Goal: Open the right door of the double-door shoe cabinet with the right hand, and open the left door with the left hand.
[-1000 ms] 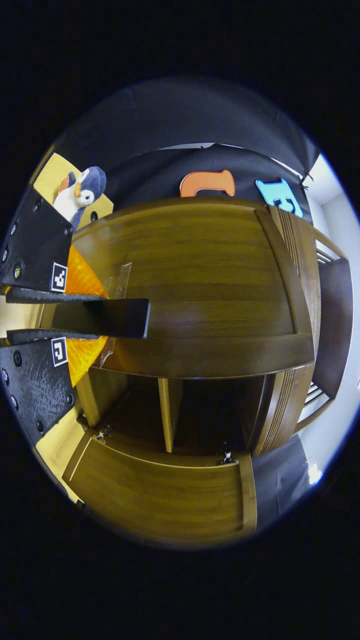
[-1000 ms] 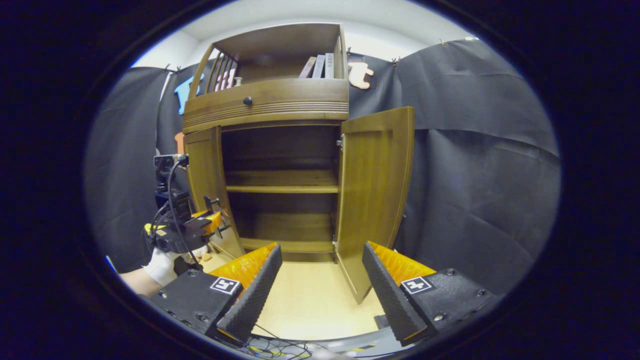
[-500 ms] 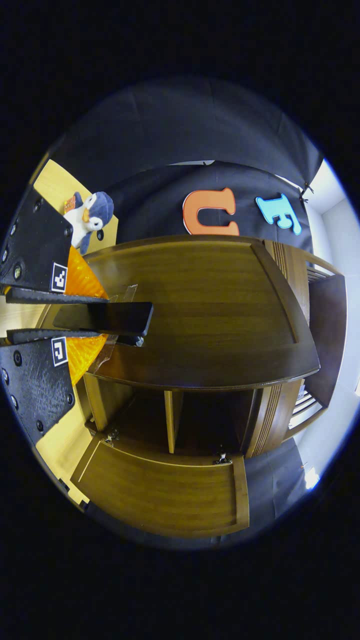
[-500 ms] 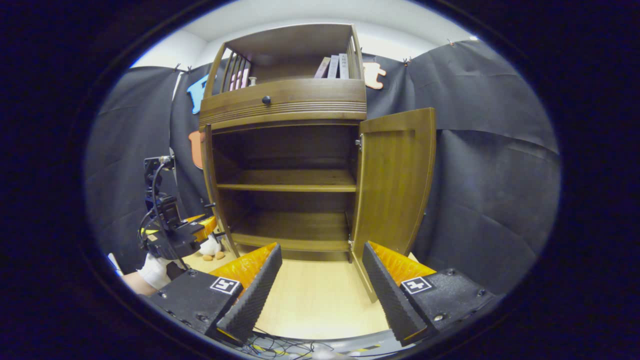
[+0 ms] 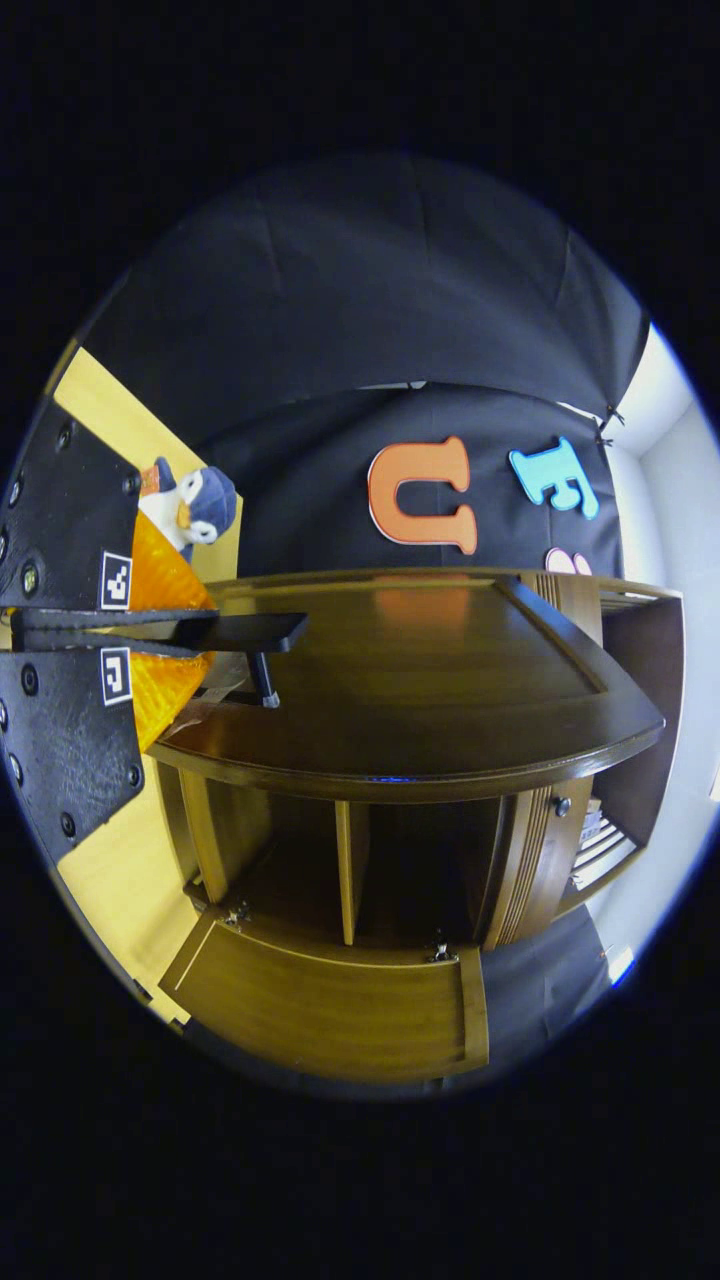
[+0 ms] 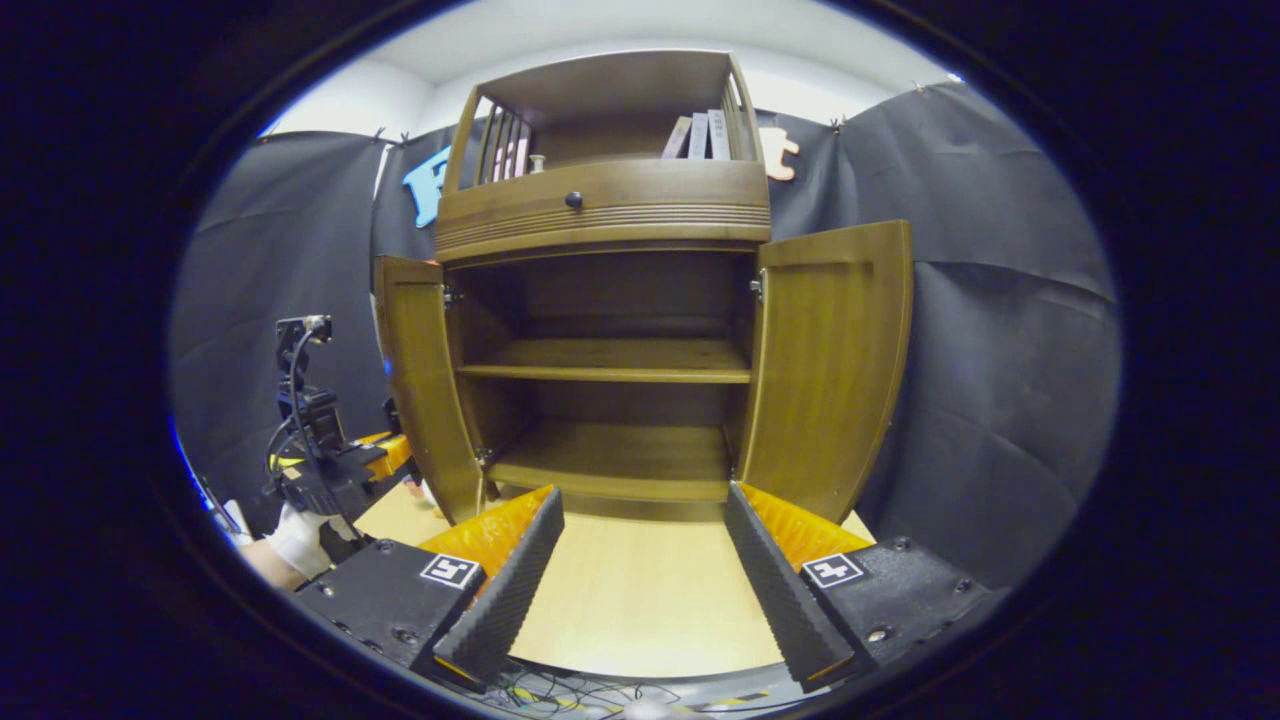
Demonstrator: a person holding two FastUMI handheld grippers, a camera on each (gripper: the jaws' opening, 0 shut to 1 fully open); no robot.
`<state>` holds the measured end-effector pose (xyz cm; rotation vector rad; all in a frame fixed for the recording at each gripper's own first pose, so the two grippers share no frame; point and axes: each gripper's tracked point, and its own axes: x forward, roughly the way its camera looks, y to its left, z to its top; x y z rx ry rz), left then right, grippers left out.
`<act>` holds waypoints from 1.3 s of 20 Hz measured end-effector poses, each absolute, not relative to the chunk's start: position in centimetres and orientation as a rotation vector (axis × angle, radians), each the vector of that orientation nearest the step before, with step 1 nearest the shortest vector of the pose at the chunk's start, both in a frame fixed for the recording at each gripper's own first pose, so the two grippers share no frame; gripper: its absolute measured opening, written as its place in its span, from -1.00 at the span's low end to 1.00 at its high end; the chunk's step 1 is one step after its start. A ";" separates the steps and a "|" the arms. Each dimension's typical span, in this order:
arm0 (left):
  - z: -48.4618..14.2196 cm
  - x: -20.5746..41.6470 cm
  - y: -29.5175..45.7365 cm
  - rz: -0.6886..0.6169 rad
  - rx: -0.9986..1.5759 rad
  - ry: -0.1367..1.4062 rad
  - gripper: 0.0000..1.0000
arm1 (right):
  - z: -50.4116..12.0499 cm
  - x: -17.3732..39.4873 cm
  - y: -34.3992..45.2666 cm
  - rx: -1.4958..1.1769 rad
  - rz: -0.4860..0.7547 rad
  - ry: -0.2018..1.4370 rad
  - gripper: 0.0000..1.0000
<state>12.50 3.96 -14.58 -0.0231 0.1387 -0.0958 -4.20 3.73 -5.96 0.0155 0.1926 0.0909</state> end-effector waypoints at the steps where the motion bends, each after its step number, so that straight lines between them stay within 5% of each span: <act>1: -14.4 12.1 4.6 -0.097 -0.024 0.139 -1.00 | -6.1 -4.2 3.9 0.017 0.096 0.195 1.00; 26: -15.2 13.5 14.4 -0.322 -0.013 0.111 -1.00 | -6.9 -4.6 5.8 0.020 0.148 0.231 1.00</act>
